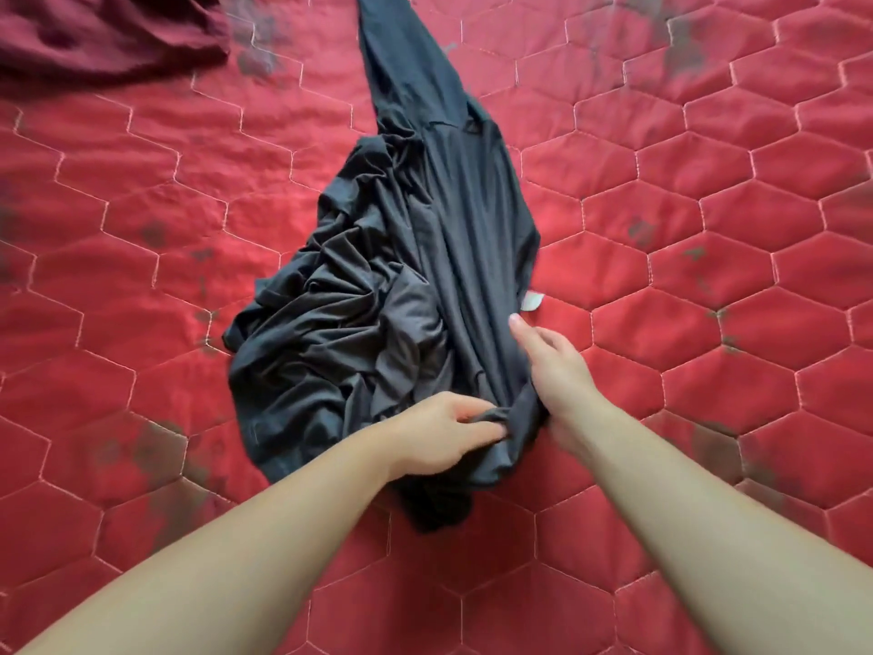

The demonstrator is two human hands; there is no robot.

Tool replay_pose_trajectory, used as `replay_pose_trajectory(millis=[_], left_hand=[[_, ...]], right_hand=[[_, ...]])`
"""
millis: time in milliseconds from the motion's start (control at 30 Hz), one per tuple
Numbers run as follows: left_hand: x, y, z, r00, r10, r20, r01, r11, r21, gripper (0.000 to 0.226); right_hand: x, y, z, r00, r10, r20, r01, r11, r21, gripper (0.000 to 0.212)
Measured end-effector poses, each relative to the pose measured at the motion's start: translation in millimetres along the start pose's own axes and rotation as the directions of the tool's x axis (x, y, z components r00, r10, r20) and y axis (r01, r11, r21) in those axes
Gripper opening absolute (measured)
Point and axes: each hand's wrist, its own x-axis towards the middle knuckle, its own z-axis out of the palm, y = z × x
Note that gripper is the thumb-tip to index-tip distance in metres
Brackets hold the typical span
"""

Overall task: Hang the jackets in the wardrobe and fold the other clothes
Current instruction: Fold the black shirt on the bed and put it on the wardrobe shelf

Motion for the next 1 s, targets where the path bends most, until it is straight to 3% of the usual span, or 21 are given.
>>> replay_pose_trajectory(millis=[100,167,200,267,300,333,367,433,500,533,600,633,767,867,1000], left_hand=[[-2.1,11.2,5.5,0.996,-0.076,0.05,0.071,0.994,0.087,0.032],[-1.6,20.1,6.6,0.982,-0.07,-0.173,0.081,0.995,0.057,0.042],[2.3,24.0,4.2,0.921,-0.03,-0.388,0.051,0.998,0.044,0.044],[10.5,38.9,-7.9,0.647,-0.013,-0.762,-0.077,0.994,-0.083,0.035],[14.7,46.0,-15.7,0.564,-0.052,-0.824,-0.16,0.972,-0.171,0.026],[19.0,52.1,-23.2,0.555,-0.081,-0.828,-0.203,0.952,-0.229,0.019],[22.8,57.2,-28.6,0.605,-0.095,-0.791,-0.177,0.952,-0.25,0.022],[30.9,61.0,-32.0,0.74,-0.098,-0.665,0.006,0.99,-0.14,0.06],[35.9,56.1,-30.8,0.803,-0.064,-0.593,0.238,0.946,0.22,0.093],[37.2,51.4,-30.8,0.814,-0.036,-0.58,0.348,0.829,0.437,0.101],[38.5,41.1,-36.0,0.814,-0.01,-0.58,0.46,0.62,0.635,0.102],[37.3,38.2,-40.4,0.809,-0.017,-0.588,0.477,0.604,0.639,0.096],[30.0,28.3,-60.9,0.796,-0.014,-0.605,0.391,0.775,0.496,0.073],[22.6,27.1,-78.4,0.769,-0.021,-0.639,0.342,0.858,0.384,0.065],[13.5,22.8,-97.3,0.726,0.024,-0.688,0.469,0.714,0.52,0.047]], right_hand=[[5.8,-15.3,1.0,0.998,-0.016,-0.059,0.023,0.993,0.118,0.03],[1.8,-23.7,-2.8,1.0,-0.006,-0.014,0.008,0.983,0.185,0.029],[-4.2,-26.9,-3.3,0.998,-0.064,-0.004,0.064,0.99,0.125,0.03],[-24.2,-25.8,-3.0,0.942,-0.336,-0.002,0.331,0.927,-0.176,0.03],[-37.5,-21.2,-2.8,0.862,-0.503,0.062,0.493,0.804,-0.332,0.03],[-51.2,-13.7,-2.3,0.755,-0.628,0.188,0.636,0.633,-0.441,0.031],[-63.3,-4.6,-1.9,0.656,-0.674,0.338,0.732,0.461,-0.502,0.034],[-78.8,13.2,-2.5,0.551,-0.61,0.57,0.8,0.19,-0.57,0.042],[-83.9,29.1,-4.2,0.499,-0.54,0.677,0.818,0.037,-0.574,0.047],[-85.0,35.0,-5.4,0.485,-0.519,0.703,0.826,0.009,-0.564,0.047],[-85.0,44.7,-9.1,0.477,-0.507,0.718,0.835,0.007,-0.55,0.045],[-83.9,48.6,-12.0,0.487,-0.512,0.708,0.831,0.022,-0.556,0.044],[-78.5,63.3,-29.4,0.639,-0.528,0.559,0.736,0.206,-0.645,0.046],[-74.6,69.7,-45.7,0.748,-0.465,0.473,0.621,0.241,-0.746,0.038],[-77.9,62.0,-58.5,0.735,-0.344,0.585,0.654,0.132,-0.745,0.039]])
